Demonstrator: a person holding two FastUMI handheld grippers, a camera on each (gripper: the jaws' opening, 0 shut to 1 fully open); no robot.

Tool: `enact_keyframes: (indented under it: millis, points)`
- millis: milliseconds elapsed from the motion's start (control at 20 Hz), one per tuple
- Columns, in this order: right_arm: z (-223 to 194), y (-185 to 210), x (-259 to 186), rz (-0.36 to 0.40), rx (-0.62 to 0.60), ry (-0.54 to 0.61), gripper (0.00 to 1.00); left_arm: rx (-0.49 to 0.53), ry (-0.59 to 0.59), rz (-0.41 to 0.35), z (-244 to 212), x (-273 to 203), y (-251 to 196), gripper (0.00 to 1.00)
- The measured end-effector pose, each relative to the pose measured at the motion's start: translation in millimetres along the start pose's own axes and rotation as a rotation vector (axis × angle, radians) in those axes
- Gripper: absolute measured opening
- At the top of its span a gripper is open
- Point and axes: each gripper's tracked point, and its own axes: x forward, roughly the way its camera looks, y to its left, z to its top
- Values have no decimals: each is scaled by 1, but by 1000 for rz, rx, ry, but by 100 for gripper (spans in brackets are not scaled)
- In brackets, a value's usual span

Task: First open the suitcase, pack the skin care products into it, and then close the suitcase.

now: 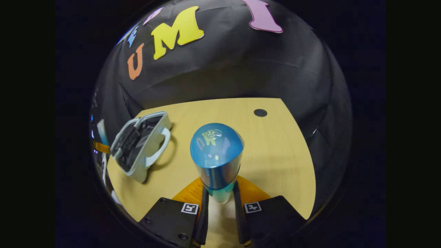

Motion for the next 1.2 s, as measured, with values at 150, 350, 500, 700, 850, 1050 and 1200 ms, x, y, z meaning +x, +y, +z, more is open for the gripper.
enact_keyframes:
  millis: [150,350,500,700,850,1050,1200]
  points:
    - [-3,17,-40,58,68,13,31,-18,171,-57,2,31,11,37]
    - [12,26,-82,82,131,-21,31,48,384,-76,-3,71,29,37]
    - [15,24,-101,56,174,-34,29,52,523,-70,-14,94,39,37]
    - [1,13,-123,19,225,-39,31,59,634,-59,-20,108,44,37]
    - [-12,7,-135,6,238,-21,29,84,692,-6,-22,111,49,37]
    - [-9,6,-138,4,246,-31,31,86,694,24,-23,112,48,40]
    - [-2,17,-137,25,214,-39,31,56,673,-5,-22,109,45,46]
